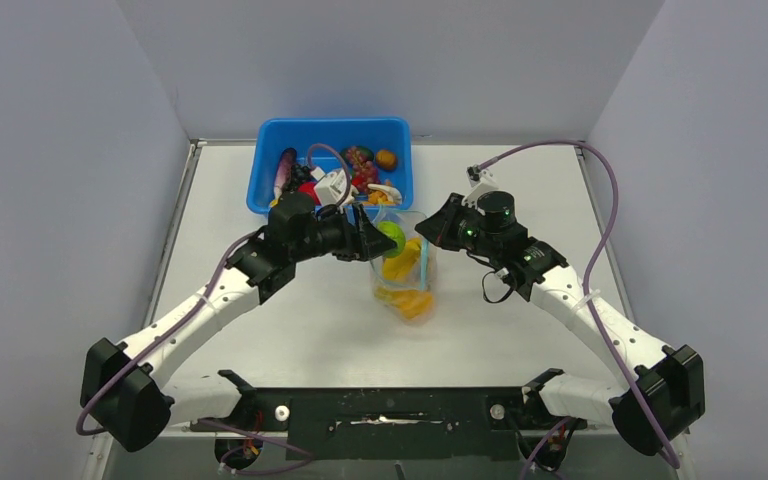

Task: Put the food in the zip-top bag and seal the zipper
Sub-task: Place the fake vegetable in the zipper food storage bag.

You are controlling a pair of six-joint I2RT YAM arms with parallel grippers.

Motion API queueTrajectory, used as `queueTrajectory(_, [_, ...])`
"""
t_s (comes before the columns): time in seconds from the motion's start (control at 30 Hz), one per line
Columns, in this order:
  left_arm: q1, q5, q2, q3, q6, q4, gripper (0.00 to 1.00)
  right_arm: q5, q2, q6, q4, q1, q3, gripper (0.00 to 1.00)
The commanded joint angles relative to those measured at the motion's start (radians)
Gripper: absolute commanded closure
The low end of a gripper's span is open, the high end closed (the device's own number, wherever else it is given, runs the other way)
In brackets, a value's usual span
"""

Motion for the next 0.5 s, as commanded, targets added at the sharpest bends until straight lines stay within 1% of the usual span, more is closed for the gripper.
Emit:
queueTrajectory(0.0, [-0.032,-0.128,0.020,0.055,0.085,0.013,0.56,-0.010,-0.010,0.005,0.052,-0.005,0.039,1.00])
queueTrajectory(0.07, [-0.034,-0.140,0.045,0.070,0.111,-0.033,0.51,-0.015,-0.008,0.005,0.053,-0.005,0.040,1.00])
queueTrajectory(0.2, [-0.041,-0.137,0.079,0.091,0.127,-0.062,0.48,-0.019,-0.009,0.003,0.051,-0.005,0.043,1.00])
queueTrajectory(0.3, [-0.052,-0.140,0.097,0.121,0.148,-0.093,0.40,-0.015,-0.013,0.005,0.054,-0.005,0.039,1.00])
queueTrajectory(0.47, [-0.055,-0.143,0.114,0.156,0.168,-0.141,0.33,-0.015,-0.013,0.005,0.059,-0.005,0.033,1.00])
